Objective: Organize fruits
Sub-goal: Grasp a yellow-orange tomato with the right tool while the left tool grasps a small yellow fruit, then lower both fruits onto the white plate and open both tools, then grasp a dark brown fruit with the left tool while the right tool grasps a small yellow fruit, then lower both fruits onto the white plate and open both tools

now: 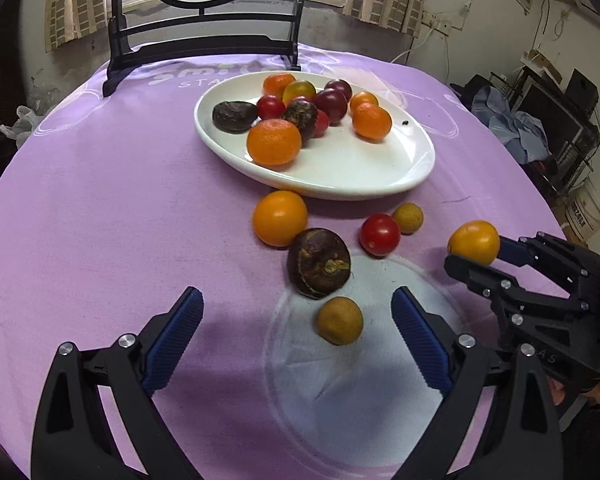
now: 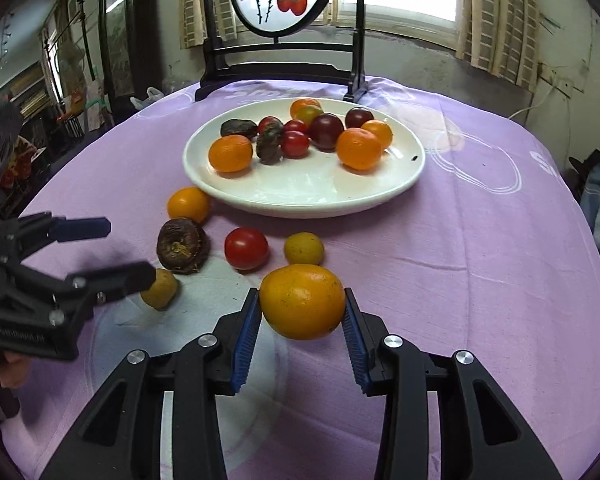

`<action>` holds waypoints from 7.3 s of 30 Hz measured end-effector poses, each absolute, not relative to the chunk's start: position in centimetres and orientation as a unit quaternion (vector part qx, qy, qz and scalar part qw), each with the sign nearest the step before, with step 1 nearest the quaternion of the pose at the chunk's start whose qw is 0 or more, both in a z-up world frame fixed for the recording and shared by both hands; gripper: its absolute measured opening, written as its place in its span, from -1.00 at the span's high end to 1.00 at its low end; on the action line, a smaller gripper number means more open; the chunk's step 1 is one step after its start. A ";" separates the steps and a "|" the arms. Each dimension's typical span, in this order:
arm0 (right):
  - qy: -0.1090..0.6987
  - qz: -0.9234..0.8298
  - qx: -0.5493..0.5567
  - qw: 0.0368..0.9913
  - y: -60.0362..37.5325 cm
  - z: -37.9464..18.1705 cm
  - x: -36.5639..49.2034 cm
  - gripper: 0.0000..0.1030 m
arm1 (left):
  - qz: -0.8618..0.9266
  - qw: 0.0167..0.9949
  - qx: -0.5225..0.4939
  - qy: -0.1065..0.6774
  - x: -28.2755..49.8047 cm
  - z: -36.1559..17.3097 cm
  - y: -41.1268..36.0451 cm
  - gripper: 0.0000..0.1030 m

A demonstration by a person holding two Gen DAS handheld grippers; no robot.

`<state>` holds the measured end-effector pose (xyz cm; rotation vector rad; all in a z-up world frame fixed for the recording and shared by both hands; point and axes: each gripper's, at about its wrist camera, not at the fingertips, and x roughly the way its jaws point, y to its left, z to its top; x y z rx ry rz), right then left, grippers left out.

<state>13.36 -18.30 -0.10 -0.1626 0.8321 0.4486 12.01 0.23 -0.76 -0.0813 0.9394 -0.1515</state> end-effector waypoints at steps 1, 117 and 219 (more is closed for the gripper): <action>0.400 0.217 -0.079 0.887 -18.3 -0.1 13.3 0.21 | -0.075 0.886 -0.038 0.457 12.0 -1.0 0.0 -0.76; 0.402 0.183 -0.097 0.892 -18.3 -1.4 14.1 -0.35 | -0.019 0.897 -0.045 0.440 13.7 -0.5 1.0 0.22; 0.374 0.195 -0.020 0.907 -18.9 0.5 16.3 -0.20 | 0.050 0.913 -0.058 0.401 15.3 1.8 3.3 -0.68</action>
